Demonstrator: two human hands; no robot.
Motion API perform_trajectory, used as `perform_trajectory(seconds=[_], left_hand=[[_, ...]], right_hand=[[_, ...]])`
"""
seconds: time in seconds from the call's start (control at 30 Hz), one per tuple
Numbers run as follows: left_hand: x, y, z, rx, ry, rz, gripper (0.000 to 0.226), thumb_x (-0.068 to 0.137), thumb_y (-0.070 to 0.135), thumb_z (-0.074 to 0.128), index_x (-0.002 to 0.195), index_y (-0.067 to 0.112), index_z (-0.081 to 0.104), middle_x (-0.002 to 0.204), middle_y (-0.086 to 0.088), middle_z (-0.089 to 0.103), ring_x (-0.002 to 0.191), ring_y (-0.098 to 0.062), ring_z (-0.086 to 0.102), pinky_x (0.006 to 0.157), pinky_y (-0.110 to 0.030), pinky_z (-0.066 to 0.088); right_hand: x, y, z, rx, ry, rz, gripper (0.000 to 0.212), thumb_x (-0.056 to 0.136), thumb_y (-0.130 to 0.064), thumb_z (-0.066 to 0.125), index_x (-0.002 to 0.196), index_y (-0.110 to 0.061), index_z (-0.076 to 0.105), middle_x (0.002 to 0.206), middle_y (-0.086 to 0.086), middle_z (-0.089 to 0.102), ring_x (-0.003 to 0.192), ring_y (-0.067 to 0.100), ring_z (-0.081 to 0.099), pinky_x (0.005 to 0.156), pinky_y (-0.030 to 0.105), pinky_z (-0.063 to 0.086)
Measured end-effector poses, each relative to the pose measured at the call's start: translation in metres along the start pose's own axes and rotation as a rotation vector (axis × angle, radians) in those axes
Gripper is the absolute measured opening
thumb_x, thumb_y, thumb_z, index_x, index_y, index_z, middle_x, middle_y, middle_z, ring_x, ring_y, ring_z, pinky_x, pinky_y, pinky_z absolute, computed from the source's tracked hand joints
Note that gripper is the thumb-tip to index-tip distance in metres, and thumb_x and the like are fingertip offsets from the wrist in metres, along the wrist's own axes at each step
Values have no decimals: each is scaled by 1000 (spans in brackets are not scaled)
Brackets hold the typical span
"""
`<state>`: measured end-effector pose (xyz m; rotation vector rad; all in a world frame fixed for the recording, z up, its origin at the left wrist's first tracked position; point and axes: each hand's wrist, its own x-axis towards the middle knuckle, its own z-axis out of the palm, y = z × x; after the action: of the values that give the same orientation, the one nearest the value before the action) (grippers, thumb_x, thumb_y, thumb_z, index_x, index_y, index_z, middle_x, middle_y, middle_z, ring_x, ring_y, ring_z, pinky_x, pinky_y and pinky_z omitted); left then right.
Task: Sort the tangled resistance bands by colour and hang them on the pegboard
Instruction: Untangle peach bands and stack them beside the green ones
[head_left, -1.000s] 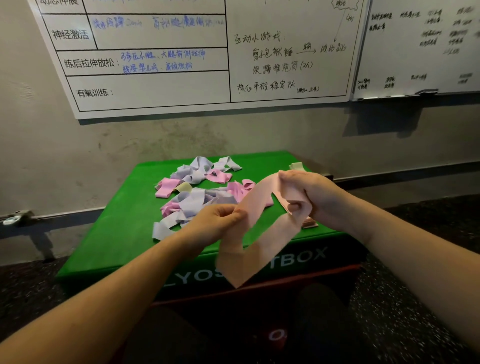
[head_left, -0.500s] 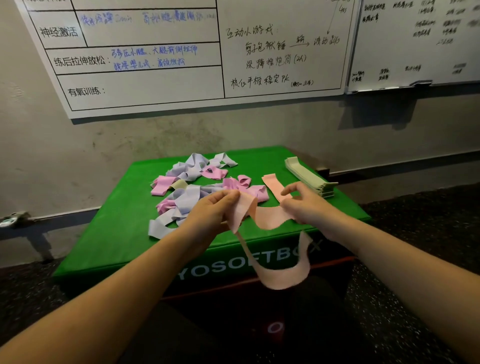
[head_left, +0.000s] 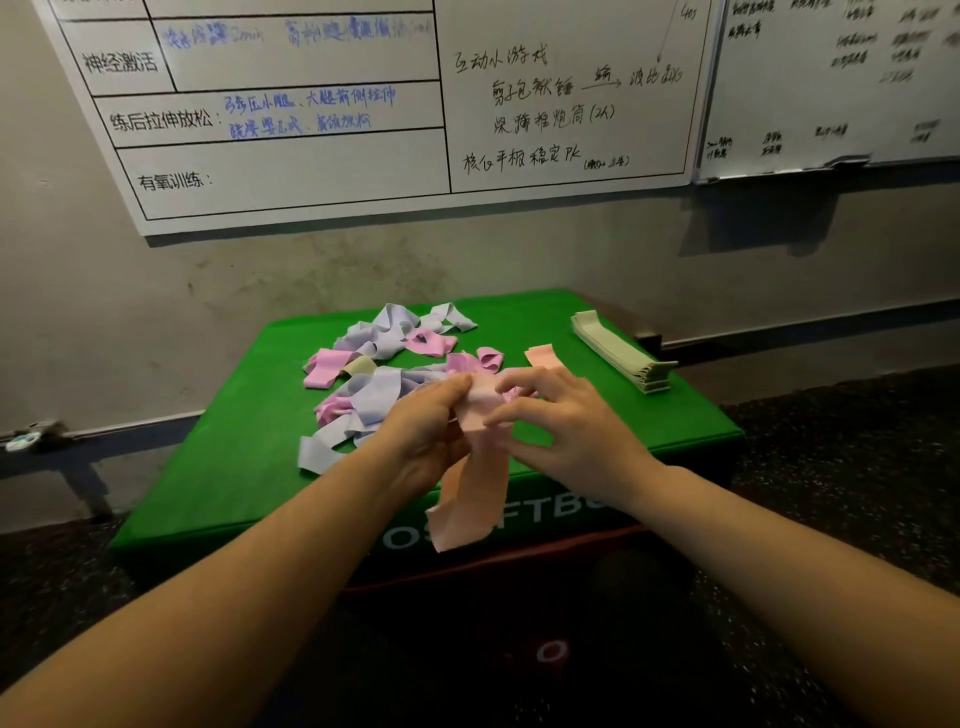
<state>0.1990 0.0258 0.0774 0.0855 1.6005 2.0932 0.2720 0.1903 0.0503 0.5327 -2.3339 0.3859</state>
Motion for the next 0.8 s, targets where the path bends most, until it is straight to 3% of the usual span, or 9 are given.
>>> perform_trajectory(seconds=[0.1,0.27,0.37,0.43,0.5,0.57,0.67,0.73,0.8], left_hand=[[2,-4,0,17,-2,42,26,102,20,53,118,3,62,97,-13,73,70,-17,72,58,-30,61],[6,-9,-9,157,5,51,27,95,22,64,114,3,62,107,-20,70,83,-22,65,68,-30,57],[9,-15,-9,333,29,86,23,87,21,72,92,12,52,88,-14,55,76,-19,49,65,-30,47],[13,-19,-9,428,68,192,34,82,21,75,85,18,41,78,-5,44,73,-18,41,65,-32,40],[18,-21,-5,420,50,284,31,82,27,74,89,16,45,87,-7,52,81,-21,50,68,-34,42],[18,-18,1,378,3,293,25,95,39,58,104,15,58,103,-7,66,95,-23,62,71,-32,45],[23,-20,6,411,-92,300,47,101,54,34,116,24,67,113,-4,72,110,-21,64,91,-39,49],[28,-23,7,431,-157,364,41,96,56,49,119,27,66,118,0,71,113,-19,64,99,-46,50],[33,-27,8,445,-200,392,26,95,37,59,117,22,62,116,-2,70,108,-18,67,95,-40,54]], right_hand=[[2,3,2,-28,52,6,20,89,-41,64,96,-27,76,110,-9,63,102,20,57,80,45,47],[8,5,1,74,77,39,9,87,-27,73,95,-22,73,109,-8,67,107,17,57,91,40,47],[15,3,-6,329,39,227,5,86,-15,73,91,-17,71,96,-5,71,93,9,65,84,24,51],[20,5,-6,504,17,337,10,85,-9,73,85,-17,66,81,-5,70,77,8,66,74,17,51],[24,10,-3,590,51,403,17,83,-7,70,81,-21,62,75,-7,68,69,5,62,68,18,48],[28,15,-1,638,91,449,21,84,-2,68,80,-22,63,72,-10,68,66,1,59,66,16,46],[34,22,0,756,161,534,23,88,4,65,83,-18,64,69,-14,70,63,-3,58,60,15,46],[36,28,-2,808,186,582,20,90,6,62,85,-14,64,71,-10,69,62,-2,58,56,14,46],[37,35,-4,822,182,619,15,91,5,61,90,-10,64,76,-2,66,61,-1,59,54,15,47]])
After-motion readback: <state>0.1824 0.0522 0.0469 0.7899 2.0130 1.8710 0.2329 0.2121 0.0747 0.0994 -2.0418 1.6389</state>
